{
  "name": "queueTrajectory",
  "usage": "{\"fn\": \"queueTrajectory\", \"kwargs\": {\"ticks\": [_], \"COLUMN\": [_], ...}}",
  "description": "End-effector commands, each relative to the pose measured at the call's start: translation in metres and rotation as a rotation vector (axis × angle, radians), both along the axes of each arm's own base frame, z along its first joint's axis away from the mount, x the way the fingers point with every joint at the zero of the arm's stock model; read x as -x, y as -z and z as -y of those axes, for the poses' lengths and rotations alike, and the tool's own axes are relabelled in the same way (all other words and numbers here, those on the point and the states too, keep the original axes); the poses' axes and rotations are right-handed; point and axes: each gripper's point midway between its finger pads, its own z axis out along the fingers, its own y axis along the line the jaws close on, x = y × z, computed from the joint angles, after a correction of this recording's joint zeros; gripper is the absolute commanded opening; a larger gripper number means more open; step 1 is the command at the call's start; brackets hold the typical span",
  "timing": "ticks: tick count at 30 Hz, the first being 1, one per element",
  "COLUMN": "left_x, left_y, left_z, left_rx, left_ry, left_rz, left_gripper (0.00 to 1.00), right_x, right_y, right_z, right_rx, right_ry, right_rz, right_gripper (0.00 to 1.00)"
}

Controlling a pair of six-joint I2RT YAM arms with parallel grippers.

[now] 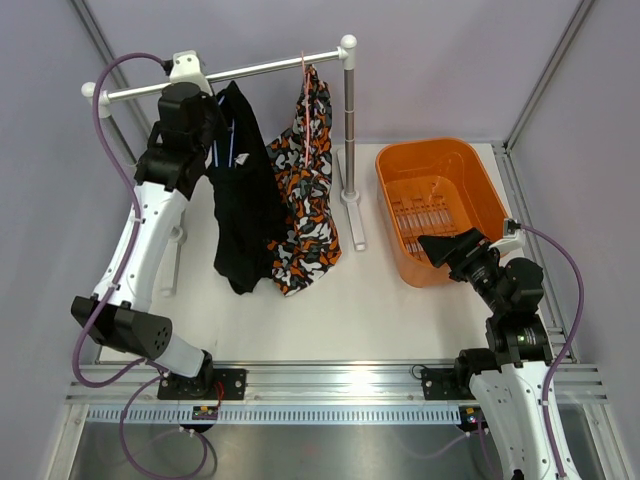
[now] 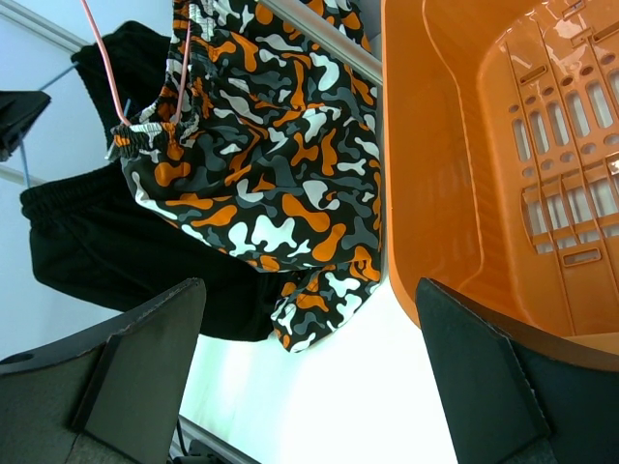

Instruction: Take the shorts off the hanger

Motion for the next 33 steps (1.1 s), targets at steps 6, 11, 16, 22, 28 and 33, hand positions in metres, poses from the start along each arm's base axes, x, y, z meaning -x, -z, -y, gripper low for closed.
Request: {"fn": "queueTrajectory", "kwargs": {"ticks": [6, 11, 16, 22, 28, 33], "left_x": [0.04, 0.065, 0.11, 0.157, 0.197, 0.22], "left_y": [-0.074, -0.038, -0.023, 0.007, 0.035, 0.048], "left_z": [0.012, 0.02, 0.021, 0.026, 0.034, 0.046], "left_rx": [0.062, 0.068, 0.084, 0.051, 0.036, 0.064], "left_ry": [0.067, 0.094, 0.159, 0.254, 0.387, 0.493], "left_rz": [0.153, 0.071, 0.045, -0.033, -0.106, -0.111], "left_gripper": [0.0, 0.0, 0.0, 0.0, 0.0, 0.0], "right_x": [0.002, 0.006, 0.014, 0.028, 0.027, 0.02], "right_y": [-0.025, -0.028, -0.042, -0.075, -0.106, -0.102], "right_z": [0.003, -0.001, -0.017, -0.045, -0.078, -0.155], "right_rx": [0.021, 0.05, 0.082, 0.063, 0.138, 0.266], "right_ry": [0.007, -0.023, -0.147, -0.367, -0.481, -0.6], "right_rz": [0.078, 0.09, 0.15, 0.234, 0.231, 0.141], "right_gripper": [0.99, 1.0, 1.0, 0.99, 0.98, 0.98]}}
